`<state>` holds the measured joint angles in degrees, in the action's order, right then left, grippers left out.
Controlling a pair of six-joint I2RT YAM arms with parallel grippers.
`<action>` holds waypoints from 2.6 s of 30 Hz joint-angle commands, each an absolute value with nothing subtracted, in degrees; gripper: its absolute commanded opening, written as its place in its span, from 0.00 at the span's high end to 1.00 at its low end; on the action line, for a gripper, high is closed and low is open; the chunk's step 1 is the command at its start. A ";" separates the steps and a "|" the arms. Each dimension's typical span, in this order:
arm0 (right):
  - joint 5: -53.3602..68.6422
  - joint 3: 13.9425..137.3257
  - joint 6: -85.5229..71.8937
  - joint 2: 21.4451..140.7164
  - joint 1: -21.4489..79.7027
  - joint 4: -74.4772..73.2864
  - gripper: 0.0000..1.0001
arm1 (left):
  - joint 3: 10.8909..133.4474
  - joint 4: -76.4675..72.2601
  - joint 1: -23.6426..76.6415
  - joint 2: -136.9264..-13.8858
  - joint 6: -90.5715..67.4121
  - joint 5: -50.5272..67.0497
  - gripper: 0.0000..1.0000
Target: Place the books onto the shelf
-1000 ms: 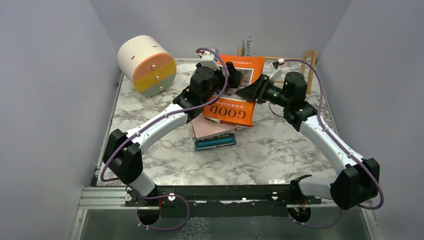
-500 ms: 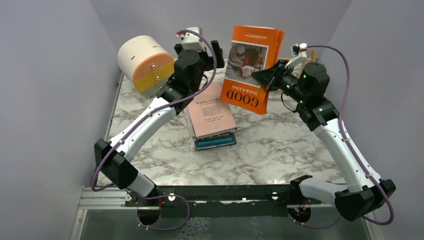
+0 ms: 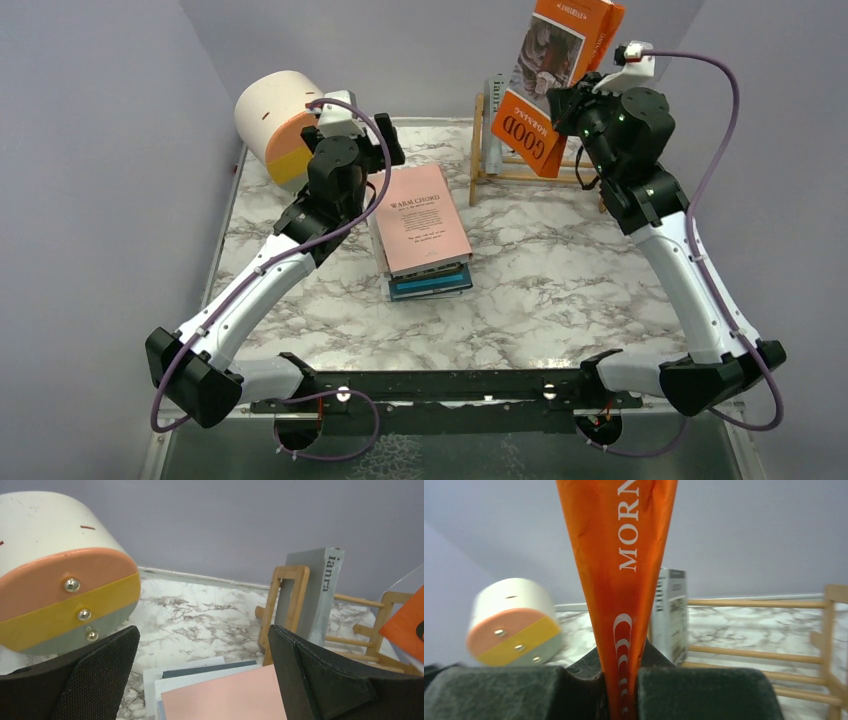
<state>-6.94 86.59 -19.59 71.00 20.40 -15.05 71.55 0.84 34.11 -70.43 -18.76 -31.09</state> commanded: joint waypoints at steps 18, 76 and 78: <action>-33.15 92.60 -7.44 95.13 20.52 -10.49 0.99 | 63.83 1.47 34.15 -67.83 -20.92 -31.01 0.01; -21.44 105.20 -13.84 117.43 20.46 -8.79 0.52 | 59.92 2.77 33.36 -64.56 -20.04 -33.13 0.01; -21.61 104.44 -14.10 116.46 20.48 -8.63 0.49 | 59.93 2.90 33.32 -64.36 -20.10 -33.15 0.01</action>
<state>-22.44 104.95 -12.58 118.83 20.18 -9.43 60.18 2.31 33.69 -66.28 -20.40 -31.81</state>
